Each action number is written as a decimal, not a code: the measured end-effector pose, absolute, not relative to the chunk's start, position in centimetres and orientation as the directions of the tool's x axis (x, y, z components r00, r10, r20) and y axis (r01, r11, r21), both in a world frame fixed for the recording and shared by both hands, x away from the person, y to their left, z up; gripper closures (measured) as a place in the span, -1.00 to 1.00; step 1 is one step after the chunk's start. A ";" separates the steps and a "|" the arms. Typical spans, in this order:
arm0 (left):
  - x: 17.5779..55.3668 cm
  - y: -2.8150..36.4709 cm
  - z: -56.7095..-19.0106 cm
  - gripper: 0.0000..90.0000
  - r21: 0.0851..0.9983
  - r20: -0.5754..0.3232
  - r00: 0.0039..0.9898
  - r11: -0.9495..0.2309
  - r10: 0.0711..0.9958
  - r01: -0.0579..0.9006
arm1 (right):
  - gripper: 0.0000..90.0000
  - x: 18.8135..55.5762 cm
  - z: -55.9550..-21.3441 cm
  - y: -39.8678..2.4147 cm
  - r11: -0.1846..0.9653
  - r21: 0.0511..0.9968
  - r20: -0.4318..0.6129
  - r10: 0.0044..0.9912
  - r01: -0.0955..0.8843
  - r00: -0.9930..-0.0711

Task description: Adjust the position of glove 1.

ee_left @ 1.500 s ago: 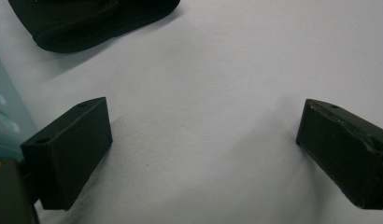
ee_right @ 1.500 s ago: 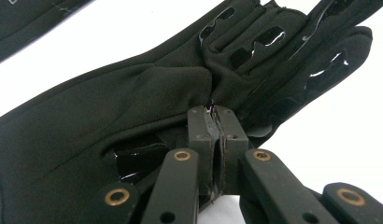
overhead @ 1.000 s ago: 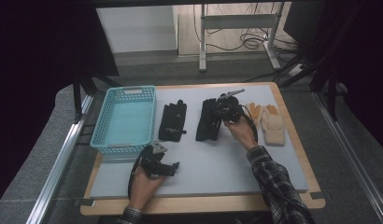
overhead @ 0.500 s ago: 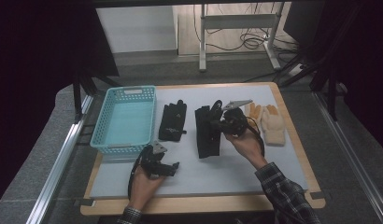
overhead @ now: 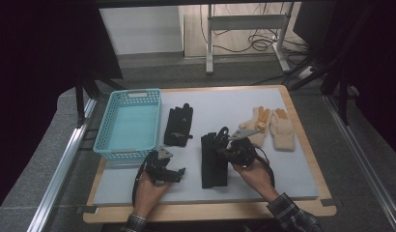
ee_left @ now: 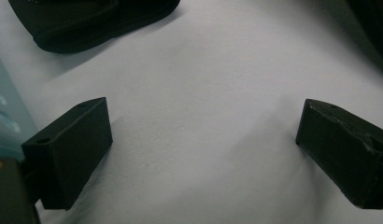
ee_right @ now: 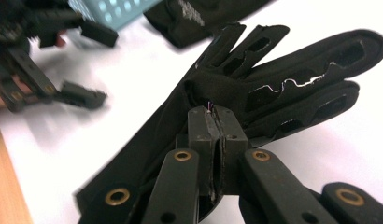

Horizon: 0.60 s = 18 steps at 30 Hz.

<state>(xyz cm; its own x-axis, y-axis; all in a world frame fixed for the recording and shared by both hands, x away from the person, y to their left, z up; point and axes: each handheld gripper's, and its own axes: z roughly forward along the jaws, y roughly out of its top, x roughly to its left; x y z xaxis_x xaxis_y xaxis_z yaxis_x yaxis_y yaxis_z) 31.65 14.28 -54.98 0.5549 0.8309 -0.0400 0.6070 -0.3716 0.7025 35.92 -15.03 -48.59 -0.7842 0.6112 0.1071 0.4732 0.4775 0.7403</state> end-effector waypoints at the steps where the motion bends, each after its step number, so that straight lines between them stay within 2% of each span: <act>1: 31.6 14.3 -55.0 -0.91 0.704 -0.042 0.553 -0.368 0.832 0.607 | 0.89 35.9 -48.9 -15.1 0.481 0.737 0.108 0.609 0.475 -0.785; 2: 31.6 14.3 -55.0 -0.91 0.704 -0.042 0.553 -0.368 0.832 0.607 | 0.87 35.8 -49.1 -15.1 0.486 0.736 0.103 0.608 0.472 -0.787; 4: 31.6 14.3 -55.0 -0.91 0.704 -0.042 0.553 -0.368 0.832 0.607 | 0.63 35.7 -49.0 -15.1 0.503 0.741 0.061 0.609 0.445 -0.791; 5: 31.6 14.3 -55.0 -0.91 0.704 -0.041 0.553 -0.368 0.832 0.607 | 0.63 35.7 -49.0 -15.1 0.503 0.741 0.061 0.609 0.445 -0.791; 6: 31.6 14.3 -55.0 -0.91 0.702 -0.039 0.555 -0.373 0.831 0.607 | 0.50 35.9 -48.7 -15.3 0.506 0.754 0.020 0.620 0.419 -0.785; 13: 31.6 14.3 -55.0 -0.91 0.702 -0.037 0.557 -0.375 0.830 0.605 | 0.37 37.5 -48.2 -16.4 0.486 0.767 0.006 0.648 0.419 -0.762; 18: 31.6 14.3 -55.0 -0.91 0.702 -0.038 0.556 -0.374 0.830 0.606 | 0.28 38.9 -48.4 -16.1 0.475 0.765 0.034 0.644 0.435 -0.764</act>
<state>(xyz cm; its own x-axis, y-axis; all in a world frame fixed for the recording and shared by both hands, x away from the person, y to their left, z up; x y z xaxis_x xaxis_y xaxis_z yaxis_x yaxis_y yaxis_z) 31.63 14.28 -54.97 0.5558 0.8305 -0.0377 0.6061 -0.3737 0.7021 38.94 -16.06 -48.36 -0.7640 0.6443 0.0342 0.4346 0.4747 0.7654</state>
